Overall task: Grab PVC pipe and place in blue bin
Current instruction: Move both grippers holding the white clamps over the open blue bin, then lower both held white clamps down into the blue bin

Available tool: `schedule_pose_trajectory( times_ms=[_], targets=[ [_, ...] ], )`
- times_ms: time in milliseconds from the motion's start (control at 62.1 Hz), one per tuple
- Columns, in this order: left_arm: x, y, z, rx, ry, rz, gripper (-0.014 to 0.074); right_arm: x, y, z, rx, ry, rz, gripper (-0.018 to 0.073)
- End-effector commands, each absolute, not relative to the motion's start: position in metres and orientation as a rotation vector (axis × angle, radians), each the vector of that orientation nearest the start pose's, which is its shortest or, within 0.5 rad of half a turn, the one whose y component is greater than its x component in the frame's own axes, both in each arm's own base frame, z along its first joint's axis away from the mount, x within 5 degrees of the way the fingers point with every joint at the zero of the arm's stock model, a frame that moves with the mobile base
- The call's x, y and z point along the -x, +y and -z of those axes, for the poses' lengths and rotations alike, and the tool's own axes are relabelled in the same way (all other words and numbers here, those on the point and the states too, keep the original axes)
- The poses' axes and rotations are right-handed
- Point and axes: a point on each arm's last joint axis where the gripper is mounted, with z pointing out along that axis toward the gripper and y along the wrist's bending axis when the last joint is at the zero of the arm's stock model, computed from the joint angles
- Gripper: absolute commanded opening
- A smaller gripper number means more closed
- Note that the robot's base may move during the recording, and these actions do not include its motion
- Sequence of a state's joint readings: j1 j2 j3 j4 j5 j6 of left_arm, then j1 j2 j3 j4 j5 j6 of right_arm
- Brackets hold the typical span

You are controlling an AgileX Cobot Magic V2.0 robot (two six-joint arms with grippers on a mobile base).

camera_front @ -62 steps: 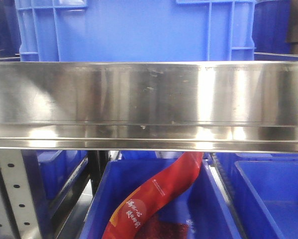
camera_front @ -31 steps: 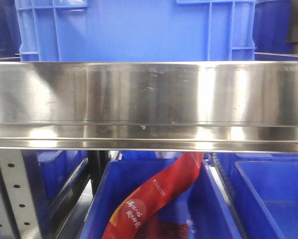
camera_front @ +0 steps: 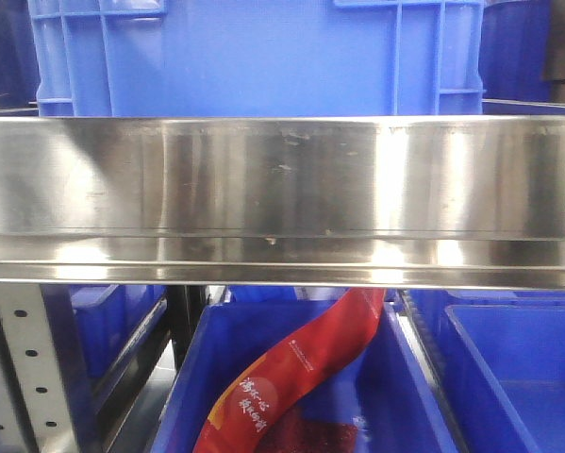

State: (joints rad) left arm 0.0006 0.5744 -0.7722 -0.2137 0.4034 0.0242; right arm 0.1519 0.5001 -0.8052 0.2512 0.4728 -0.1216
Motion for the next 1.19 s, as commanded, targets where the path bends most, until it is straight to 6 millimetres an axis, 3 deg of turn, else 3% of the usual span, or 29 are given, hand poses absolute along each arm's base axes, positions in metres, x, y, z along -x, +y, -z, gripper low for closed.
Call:
schedule_pose_trajectory(
  times_ms=[0,290,596,789,1176],
  targets=[
    [-0.109,-0.009,-0.393,0.086,1.682,0.227,-0.0111,-0.08,0.022,-0.407,0.124,1.607,-0.283,-0.0163],
    [-0.12,-0.013,-0.393,0.08,1.742,0.273,-0.0111,-0.083,0.023,-0.411,0.085,1.565,-0.337,-0.0163],
    [-0.131,-0.02,-0.428,0.015,1.663,0.353,-0.0111,-0.091,0.025,-0.411,0.073,1.581,-0.357,-0.0163],
    [-0.143,-0.026,-0.438,-0.055,1.703,0.388,-0.0111,-0.088,0.025,-0.429,0.077,1.539,-0.363,-0.0163],
    [-0.179,-0.06,-0.439,-0.183,1.668,0.494,-0.0111,-0.125,0.04,-0.442,0.135,1.628,-0.42,-0.0163]
  ],
)
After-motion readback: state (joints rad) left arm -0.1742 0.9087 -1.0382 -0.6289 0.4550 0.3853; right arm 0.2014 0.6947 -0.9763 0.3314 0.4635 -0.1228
